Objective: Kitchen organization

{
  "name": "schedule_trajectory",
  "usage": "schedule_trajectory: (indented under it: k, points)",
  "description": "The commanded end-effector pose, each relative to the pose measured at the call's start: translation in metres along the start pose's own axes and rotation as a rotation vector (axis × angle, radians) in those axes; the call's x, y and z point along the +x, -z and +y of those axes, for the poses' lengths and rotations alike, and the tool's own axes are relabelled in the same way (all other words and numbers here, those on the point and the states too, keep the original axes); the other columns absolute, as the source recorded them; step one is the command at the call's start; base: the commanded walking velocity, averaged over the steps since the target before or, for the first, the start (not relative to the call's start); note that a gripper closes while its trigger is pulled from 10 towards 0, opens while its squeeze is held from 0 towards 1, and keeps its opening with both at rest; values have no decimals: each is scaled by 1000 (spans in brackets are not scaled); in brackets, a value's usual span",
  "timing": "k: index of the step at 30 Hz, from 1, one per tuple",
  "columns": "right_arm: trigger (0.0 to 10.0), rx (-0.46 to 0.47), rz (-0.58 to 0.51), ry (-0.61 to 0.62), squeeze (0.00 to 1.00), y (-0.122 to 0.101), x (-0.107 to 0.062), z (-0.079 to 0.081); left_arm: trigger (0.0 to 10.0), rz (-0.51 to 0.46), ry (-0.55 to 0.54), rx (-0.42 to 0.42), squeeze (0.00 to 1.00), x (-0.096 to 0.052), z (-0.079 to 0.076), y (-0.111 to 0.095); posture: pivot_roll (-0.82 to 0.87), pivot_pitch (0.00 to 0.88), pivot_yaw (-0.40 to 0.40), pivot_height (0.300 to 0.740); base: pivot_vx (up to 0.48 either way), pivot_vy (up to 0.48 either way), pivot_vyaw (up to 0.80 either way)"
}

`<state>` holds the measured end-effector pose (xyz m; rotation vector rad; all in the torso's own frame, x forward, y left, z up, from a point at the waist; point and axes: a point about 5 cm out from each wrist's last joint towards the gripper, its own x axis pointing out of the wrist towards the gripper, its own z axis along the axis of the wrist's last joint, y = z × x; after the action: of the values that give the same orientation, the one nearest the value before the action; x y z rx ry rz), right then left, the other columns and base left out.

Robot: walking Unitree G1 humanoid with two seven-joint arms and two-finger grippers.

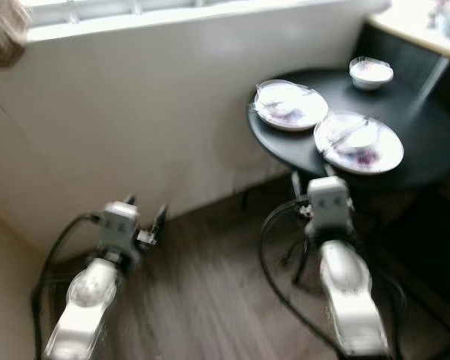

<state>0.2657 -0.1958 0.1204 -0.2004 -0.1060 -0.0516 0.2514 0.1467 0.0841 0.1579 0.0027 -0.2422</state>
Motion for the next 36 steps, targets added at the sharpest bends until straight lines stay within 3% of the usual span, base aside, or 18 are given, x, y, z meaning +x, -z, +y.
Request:
schedule_trajectory:
  k: [1,7,26,36]
  points:
    - [10000,24,-15,-3,0,-5,4,2,10000,-3,-28,6,0,-3,8,-1,-64,26,-50,740,0,0,0]
    - [10000,13,-22,-13,0,-7,4,4,10000,-9,-29,0,0,-2,8,-3,-65,27,-49,740,44,0,0]
    - [10000,-1,-24,-32,0,-7,4,6,10000,-16,-20,-9,0,-3,7,-4,-65,31,-50,740,372,0,0]
    - [10000,0,-24,-34,0,-6,5,6,10000,-29,-16,-18,0,-2,6,-6,-64,32,-51,740,0,0,0]
